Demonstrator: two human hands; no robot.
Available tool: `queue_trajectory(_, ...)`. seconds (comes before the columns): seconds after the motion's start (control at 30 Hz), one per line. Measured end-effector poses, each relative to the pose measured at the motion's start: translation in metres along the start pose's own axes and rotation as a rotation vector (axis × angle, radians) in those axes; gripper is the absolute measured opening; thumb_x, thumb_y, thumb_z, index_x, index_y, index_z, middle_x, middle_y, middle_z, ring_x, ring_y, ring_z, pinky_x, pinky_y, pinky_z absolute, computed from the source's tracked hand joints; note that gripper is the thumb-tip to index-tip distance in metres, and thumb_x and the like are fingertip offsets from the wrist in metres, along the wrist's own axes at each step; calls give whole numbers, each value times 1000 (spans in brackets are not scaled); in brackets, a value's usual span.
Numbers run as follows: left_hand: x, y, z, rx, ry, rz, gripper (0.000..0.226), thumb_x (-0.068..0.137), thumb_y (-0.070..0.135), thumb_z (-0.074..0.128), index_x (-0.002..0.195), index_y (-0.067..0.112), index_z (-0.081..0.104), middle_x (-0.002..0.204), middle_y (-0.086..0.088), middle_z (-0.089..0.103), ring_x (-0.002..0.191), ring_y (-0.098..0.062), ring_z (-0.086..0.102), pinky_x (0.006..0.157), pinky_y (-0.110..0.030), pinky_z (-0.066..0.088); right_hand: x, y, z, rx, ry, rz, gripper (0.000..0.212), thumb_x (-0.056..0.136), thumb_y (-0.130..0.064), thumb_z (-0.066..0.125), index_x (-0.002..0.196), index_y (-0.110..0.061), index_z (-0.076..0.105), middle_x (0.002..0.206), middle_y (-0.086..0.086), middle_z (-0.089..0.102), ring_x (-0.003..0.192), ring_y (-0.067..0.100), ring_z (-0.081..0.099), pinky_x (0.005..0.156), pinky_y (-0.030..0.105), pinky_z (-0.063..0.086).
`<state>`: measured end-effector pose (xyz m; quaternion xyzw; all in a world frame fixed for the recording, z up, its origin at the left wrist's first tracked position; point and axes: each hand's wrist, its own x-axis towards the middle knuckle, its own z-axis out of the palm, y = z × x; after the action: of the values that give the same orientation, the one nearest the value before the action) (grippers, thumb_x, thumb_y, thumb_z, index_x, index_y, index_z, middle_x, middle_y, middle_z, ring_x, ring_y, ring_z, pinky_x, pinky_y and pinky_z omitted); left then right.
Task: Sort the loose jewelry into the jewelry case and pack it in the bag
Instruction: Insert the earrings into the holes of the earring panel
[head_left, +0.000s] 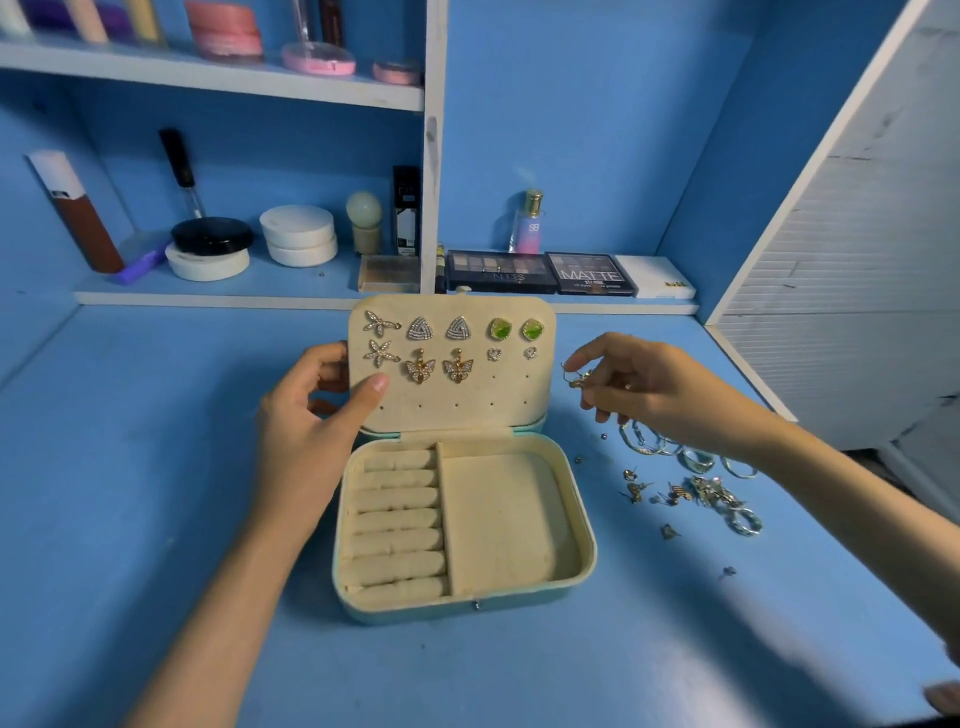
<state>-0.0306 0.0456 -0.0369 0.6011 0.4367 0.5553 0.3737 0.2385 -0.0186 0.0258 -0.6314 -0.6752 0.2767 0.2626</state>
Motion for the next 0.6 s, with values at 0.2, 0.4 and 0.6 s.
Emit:
queue_trajectory(0.2,0,-2,0,-20,-12,14,29,83,10,72,86,37,62,81,23,70,79,-5,62,75,-27,49,-26,3,-18,-316,-191,-44,10,85,-16,67,87,-26,67,72,-9,64,66,1,56,63,11,42)
queue_trajectory(0.4,1,-2,0,-49,-14,1,30,84,8,70,86,36,62,80,24,69,81,-3,61,79,-25,48,-48,6,-28,-483,-508,78,15,80,-24,70,84,-37,64,72,-17,62,69,3,58,65,18,47)
queue_trajectory(0.6,1,0,0,-54,-12,4,30,84,8,70,86,37,62,83,26,69,84,-2,62,85,-31,50,-59,8,-34,-606,-685,155,24,75,-30,74,76,-43,54,79,-15,63,76,1,57,77,29,51)
